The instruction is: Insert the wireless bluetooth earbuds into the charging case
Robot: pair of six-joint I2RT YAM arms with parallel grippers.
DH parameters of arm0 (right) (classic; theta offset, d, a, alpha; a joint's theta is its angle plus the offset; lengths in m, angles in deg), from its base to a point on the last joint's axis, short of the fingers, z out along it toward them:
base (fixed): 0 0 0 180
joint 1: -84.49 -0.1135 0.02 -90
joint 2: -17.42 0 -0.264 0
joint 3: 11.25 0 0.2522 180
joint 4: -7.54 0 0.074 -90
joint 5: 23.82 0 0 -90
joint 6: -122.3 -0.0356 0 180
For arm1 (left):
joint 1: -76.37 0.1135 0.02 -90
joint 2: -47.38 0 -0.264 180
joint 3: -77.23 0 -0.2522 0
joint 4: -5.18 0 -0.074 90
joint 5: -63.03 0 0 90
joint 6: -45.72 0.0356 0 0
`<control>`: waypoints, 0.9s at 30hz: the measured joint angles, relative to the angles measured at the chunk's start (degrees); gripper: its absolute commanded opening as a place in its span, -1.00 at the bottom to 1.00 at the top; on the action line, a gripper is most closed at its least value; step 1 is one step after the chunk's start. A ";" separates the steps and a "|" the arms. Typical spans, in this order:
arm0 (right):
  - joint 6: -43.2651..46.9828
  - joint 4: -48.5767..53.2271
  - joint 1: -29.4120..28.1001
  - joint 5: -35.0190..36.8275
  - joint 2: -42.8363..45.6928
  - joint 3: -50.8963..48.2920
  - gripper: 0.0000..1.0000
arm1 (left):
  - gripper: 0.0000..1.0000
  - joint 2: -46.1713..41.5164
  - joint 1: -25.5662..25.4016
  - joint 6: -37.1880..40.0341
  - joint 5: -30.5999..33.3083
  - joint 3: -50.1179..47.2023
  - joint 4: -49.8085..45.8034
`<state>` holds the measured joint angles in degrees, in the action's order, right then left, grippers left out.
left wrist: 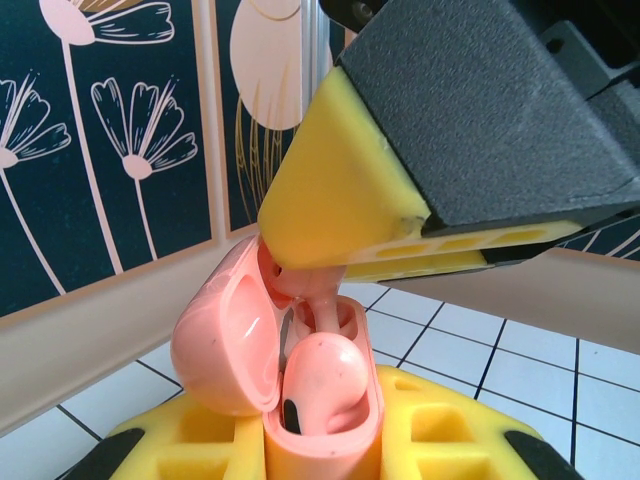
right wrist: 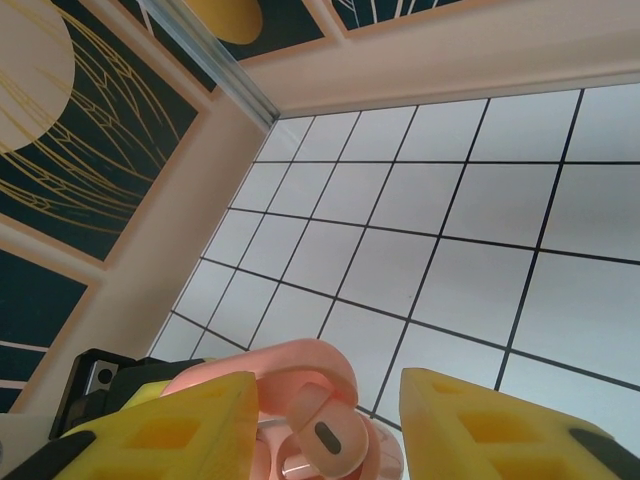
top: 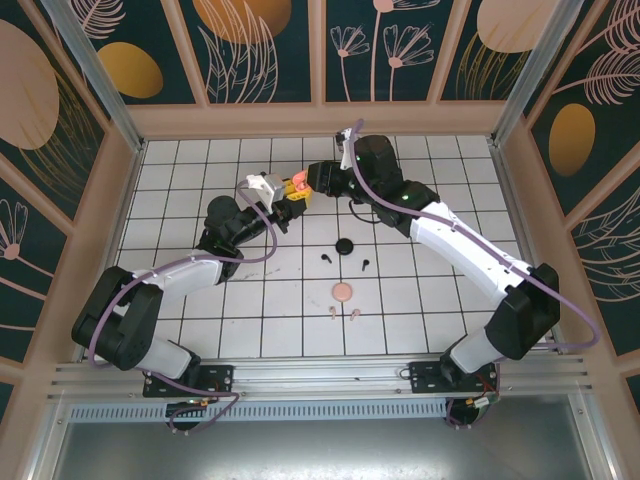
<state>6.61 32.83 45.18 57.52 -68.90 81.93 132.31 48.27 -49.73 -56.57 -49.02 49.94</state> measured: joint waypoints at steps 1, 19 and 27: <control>0.00 0.02 0.00 -0.02 -0.11 0.00 -0.19 | -1.00 0.00 0.00 0.00 0.00 0.00 0.00; 0.28 0.31 0.15 -0.13 -1.01 0.09 -0.49 | -1.00 0.00 0.00 -0.20 0.02 0.00 -0.04; 1.14 0.72 0.22 0.04 -1.01 0.59 -0.61 | -1.00 0.00 0.00 -0.22 0.00 0.00 -0.02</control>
<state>7.75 33.56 45.40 57.56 -69.91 82.52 132.31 48.27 -49.95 -56.57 -49.02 49.92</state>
